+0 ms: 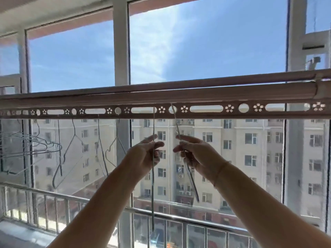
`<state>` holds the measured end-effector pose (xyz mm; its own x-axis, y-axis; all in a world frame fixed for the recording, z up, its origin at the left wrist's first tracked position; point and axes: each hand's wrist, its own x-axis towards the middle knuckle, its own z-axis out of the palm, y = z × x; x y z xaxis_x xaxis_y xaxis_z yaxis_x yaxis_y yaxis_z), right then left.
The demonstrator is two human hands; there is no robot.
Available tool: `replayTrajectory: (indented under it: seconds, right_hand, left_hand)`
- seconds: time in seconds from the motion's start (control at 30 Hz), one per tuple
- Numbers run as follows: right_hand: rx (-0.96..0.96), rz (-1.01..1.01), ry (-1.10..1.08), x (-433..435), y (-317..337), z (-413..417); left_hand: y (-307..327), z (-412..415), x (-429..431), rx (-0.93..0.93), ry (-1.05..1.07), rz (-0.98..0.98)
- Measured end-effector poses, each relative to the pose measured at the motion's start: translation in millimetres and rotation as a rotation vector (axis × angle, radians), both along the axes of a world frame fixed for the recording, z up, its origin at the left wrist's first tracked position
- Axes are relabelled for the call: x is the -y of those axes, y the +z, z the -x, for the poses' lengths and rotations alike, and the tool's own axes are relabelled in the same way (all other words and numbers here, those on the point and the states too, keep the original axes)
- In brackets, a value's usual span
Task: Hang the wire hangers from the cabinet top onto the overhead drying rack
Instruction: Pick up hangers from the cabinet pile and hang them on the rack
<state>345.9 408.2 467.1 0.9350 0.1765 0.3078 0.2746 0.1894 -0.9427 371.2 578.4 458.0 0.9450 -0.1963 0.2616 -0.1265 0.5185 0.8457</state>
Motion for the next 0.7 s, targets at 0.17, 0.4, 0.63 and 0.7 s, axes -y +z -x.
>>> replayTrajectory:
  seconds: [0.17,0.4,0.63,0.7]
  right_hand:
    - [-0.058,-0.040,-0.031,-15.3,3.2,-26.4]
    - [-0.132,-0.114,-0.056,-16.5,-1.4,-49.1]
    - [-0.218,-0.168,-0.072,-11.8,-9.5,-65.3]
    - [-0.214,-0.167,-0.070,-10.6,-12.3,-66.3]
  left_hand:
    - [8.0,-19.6,-15.5,0.021,0.003,-0.005]
    - [14.6,-43.4,-23.5,-0.006,0.003,-0.052]
    - [7.4,-63.6,-24.7,-0.064,0.004,-0.057]
    - [2.2,-65.5,-25.0,-0.081,-0.001,-0.053]
